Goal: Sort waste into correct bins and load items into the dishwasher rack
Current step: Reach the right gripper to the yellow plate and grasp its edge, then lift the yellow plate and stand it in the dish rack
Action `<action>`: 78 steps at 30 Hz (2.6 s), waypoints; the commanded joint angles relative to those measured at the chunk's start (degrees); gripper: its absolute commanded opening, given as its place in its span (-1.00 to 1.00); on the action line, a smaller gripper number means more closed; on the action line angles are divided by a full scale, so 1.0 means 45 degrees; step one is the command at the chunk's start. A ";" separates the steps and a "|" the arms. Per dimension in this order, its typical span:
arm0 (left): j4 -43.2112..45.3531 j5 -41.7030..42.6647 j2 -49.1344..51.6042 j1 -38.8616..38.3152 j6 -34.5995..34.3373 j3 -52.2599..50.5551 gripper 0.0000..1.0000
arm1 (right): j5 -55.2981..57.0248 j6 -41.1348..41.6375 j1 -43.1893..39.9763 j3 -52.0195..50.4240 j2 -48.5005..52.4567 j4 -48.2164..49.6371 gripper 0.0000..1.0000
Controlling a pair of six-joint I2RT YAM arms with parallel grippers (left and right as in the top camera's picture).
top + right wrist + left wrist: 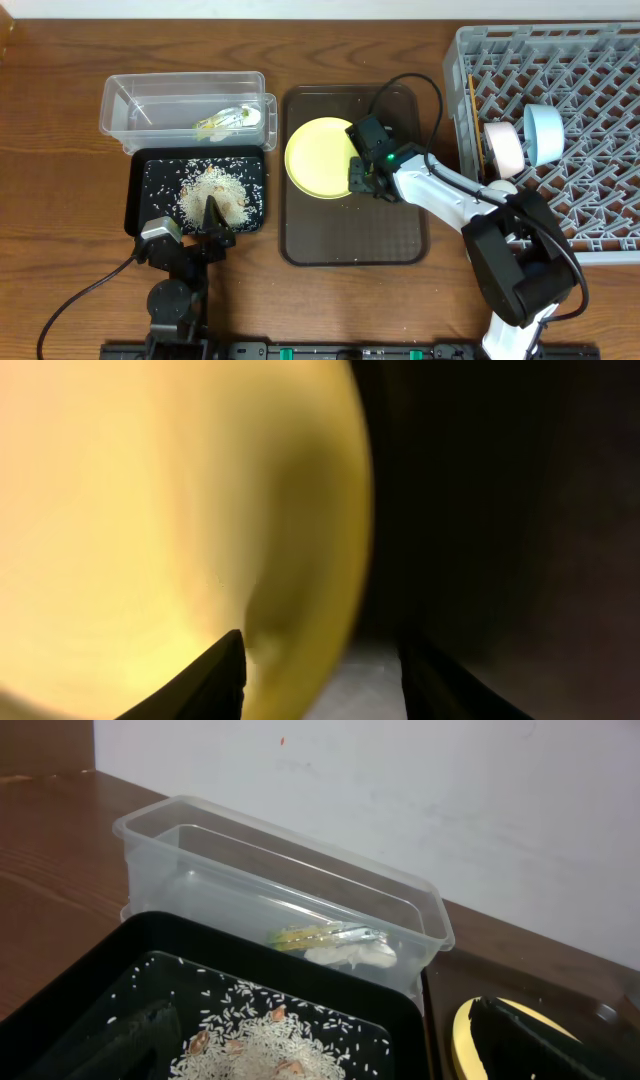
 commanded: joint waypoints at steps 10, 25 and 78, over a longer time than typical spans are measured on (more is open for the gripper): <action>-0.0219 -0.0015 -0.0010 0.0087 0.0126 -0.0384 0.90 | 0.0175 0.2404 -0.0155 -0.0015 0.0350 -0.1515 -0.86; -0.0219 -0.0015 -0.0010 0.0087 0.0126 -0.0384 0.90 | 0.1535 -0.3390 -0.3580 0.0024 -0.6460 -0.2322 -0.97; -0.0219 -0.0015 -0.0010 0.0087 0.0126 -0.0384 0.90 | 1.2653 -1.2036 -0.5489 0.0010 -0.4872 0.1613 0.29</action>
